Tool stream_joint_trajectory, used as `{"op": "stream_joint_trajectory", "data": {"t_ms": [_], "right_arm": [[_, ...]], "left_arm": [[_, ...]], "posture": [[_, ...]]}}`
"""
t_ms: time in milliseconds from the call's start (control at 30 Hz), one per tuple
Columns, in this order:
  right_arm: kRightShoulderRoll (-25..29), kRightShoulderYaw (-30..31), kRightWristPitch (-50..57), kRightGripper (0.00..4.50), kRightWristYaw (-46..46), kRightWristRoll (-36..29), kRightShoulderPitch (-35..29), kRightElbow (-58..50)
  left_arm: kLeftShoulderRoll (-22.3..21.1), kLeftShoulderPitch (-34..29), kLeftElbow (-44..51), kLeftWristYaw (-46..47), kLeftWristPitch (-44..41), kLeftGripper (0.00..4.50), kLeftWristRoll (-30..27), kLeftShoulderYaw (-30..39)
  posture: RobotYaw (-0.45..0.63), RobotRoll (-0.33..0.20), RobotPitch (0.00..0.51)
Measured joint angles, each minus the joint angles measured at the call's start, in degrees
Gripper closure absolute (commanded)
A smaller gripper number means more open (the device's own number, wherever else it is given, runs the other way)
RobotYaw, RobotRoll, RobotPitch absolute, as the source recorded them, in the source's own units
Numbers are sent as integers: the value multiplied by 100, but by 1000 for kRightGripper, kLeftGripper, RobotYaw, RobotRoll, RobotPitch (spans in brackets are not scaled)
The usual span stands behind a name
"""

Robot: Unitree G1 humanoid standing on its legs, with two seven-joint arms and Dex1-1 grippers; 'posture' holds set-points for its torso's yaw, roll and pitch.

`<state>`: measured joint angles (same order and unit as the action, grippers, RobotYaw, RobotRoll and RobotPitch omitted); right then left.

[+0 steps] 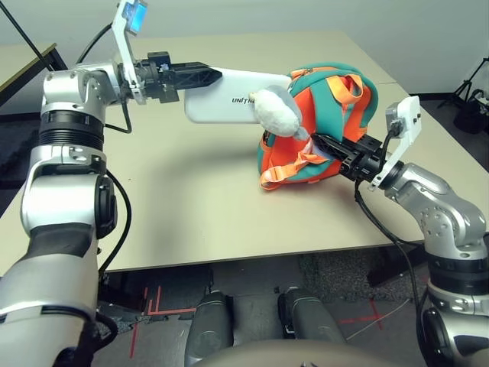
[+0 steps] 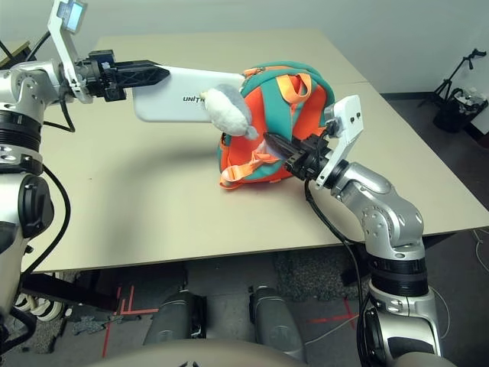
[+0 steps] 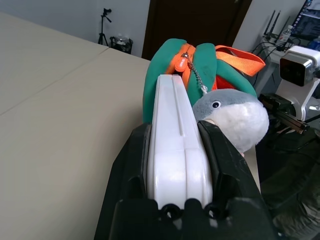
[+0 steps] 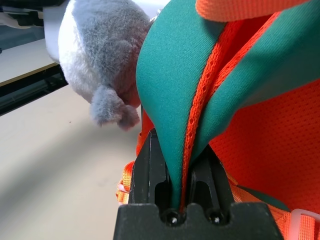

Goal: Put the pencil case into the backpack and zip it.

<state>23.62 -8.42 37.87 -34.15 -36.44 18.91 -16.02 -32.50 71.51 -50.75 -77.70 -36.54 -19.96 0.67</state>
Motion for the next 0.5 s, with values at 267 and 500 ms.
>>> {"op": "stream_joint_trajectory", "data": {"t_ms": [267,500], "right_arm": [[-2,28,0,4367,16,-5,-14,-47],[-16,68,-1,4367,45,0,-17,-61]], "left_arm": [[763,78,-350,181,433,3081,252,-82],[1293,88,-665,558,940,3081,437,-68]], "posture": [[-208,0,7],[-236,0,1]]}}
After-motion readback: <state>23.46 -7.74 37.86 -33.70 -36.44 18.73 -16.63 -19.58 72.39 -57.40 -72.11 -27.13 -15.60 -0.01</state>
